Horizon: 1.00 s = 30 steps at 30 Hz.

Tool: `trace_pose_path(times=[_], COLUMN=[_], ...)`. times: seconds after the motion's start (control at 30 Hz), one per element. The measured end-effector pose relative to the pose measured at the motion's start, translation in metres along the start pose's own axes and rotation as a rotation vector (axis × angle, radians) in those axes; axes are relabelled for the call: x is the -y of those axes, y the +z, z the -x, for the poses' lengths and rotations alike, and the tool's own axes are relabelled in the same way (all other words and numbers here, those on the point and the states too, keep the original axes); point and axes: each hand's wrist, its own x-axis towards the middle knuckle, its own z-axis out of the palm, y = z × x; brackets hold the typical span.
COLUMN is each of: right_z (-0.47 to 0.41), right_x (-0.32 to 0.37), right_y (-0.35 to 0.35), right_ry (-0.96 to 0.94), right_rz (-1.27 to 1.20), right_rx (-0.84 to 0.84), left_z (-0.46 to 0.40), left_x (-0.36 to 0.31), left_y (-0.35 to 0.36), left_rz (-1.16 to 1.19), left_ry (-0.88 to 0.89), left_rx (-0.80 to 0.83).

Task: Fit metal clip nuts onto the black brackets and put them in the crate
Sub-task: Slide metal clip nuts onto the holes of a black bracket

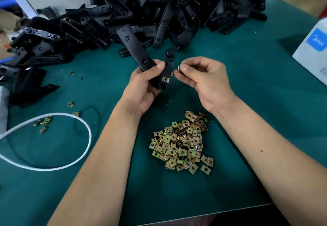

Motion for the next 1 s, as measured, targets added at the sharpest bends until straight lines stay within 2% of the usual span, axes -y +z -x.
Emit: trace_pose_path(times=[0.3,1.0], right_z=[-0.001,-0.001], right_x=[-0.004,-0.004], right_y=[0.002,-0.001], right_ry=[0.047,-0.009], right_rz=[-0.079,0.079], right_rx=[-0.051,-0.063], left_z=[0.001,0.004], left_x=[0.003,-0.002], left_y=[0.006,0.012], left_rz=[-0.021,-0.053], left_ry=[-0.034,-0.137], left_rx=[0.023,0.02])
